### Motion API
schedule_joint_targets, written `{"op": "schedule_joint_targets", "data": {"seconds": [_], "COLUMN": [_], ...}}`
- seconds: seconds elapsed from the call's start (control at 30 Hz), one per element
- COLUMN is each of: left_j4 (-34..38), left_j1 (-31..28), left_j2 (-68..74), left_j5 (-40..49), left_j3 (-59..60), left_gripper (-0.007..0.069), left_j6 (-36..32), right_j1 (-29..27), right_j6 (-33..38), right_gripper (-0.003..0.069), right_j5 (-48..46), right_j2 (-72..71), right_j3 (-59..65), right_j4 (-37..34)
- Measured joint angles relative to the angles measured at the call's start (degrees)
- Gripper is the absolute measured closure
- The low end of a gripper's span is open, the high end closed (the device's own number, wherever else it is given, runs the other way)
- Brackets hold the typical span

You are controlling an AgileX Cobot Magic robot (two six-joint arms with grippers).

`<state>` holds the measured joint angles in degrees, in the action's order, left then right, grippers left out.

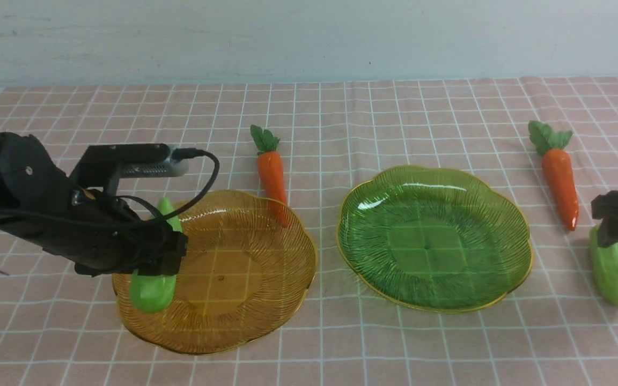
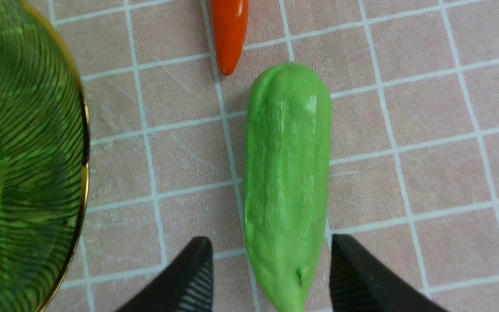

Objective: Put different types of vegetables on the plate.
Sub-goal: 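Put the green cucumber next to the left plate into that plate, then carry the green vegetable from the table to the plate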

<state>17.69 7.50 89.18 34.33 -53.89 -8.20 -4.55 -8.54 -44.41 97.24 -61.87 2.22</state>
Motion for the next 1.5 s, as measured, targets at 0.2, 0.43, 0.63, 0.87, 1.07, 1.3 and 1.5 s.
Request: {"op": "schedule_joint_targets", "data": {"seconds": [0.2, 0.43, 0.63, 0.87, 1.07, 1.3, 1.5], "left_j4": [0.00, -0.05, -1.04, -1.33, -0.81, 0.08, 0.37], "left_j1": [0.00, 0.00, 0.00, 0.00, 0.00, 0.00, 0.00], "left_j2": [2.17, 0.18, -5.19, -9.28, -9.28, -9.28, -8.33], "left_j5": [-0.35, 8.81, 14.68, 15.65, 16.09, 17.71, 18.16], "left_j3": [-1.44, -10.10, -15.59, -15.86, -15.88, -15.88, -15.88], "left_gripper": [0.0026, 0.0293, 0.0603, 0.0628, 0.0628, 0.0628, 0.0627], "left_j6": [-0.47, -0.36, -0.46, -0.46, -0.41, -0.36, -0.36], "right_j1": [0.00, 0.00, 2.07, 22.86, 35.11, 39.58, 40.61], "right_j6": [-1.14, -1.83, -4.06, 15.91, 27.84, 29.19, 28.94], "right_gripper": [0.0075, 0.0267, 0.0264, 0.0264, 0.0264, 0.0264, 0.0245], "right_j5": [2.42, 2.28, 0.07, 5.68, 10.47, 9.37, 8.95], "right_j2": [8.33, 8.85, -3.28, -4.29, 7.49, 17.06, 20.59], "right_j3": [-1.86, -2.61, -6.93, -7.59, -11.13, -18.32, -21.48], "right_j4": [0.96, 5.11, -1.33, -33.19, -51.75, -54.50, -54.55]}}
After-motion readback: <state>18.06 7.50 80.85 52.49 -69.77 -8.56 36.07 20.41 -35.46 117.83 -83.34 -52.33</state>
